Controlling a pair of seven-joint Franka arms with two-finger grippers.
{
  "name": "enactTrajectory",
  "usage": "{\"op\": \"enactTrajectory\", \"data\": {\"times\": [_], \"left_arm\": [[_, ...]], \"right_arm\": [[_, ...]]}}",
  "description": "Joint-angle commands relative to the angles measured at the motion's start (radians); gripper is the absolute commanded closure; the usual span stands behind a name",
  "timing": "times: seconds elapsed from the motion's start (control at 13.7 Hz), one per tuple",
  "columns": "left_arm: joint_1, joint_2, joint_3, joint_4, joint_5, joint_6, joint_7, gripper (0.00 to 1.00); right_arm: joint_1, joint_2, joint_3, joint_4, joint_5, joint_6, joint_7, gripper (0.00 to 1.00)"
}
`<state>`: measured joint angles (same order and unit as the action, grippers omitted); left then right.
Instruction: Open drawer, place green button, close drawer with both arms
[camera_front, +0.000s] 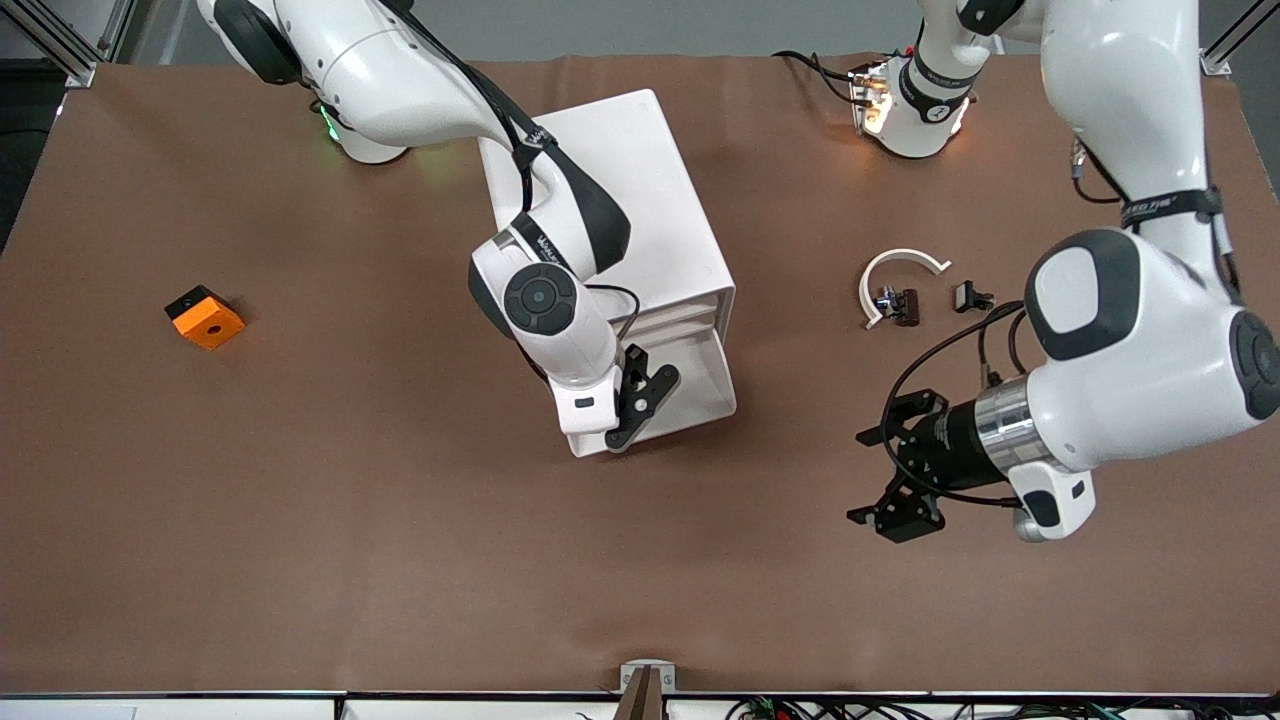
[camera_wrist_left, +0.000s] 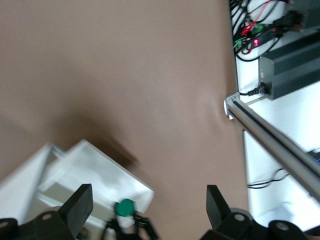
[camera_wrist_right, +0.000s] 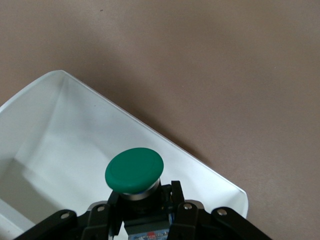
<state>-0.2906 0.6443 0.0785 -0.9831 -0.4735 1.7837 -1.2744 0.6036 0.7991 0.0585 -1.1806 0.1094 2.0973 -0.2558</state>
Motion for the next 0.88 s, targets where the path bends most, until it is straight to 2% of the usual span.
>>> {"op": "enactTrajectory", "data": {"times": [0.0,0.29,0.58,0.8], "left_arm": [[-0.035,-0.109,-0.005,-0.075,0.152,-0.078,0.136,0.00],[-0.076,-0.176,-0.006,-0.078,0.326,-0.115,0.257,0.00],[-0.071,-0.202,-0.005,-0.078,0.481,-0.237,0.640,0.00],[-0.067,-0.199,0.000,-0.083,0.509,-0.262,0.837,0.00]], "right_arm": [[-0.022,0.040,0.009,0.052,0.052,-0.016,-0.011,1.00],[-0.030,0.055,0.007,0.052,0.058,-0.017,-0.013,1.00],[-0.012,0.055,0.007,0.052,0.058,-0.040,-0.013,1.00],[0.013,0.057,0.006,0.050,0.055,-0.039,-0.013,1.00]]}}
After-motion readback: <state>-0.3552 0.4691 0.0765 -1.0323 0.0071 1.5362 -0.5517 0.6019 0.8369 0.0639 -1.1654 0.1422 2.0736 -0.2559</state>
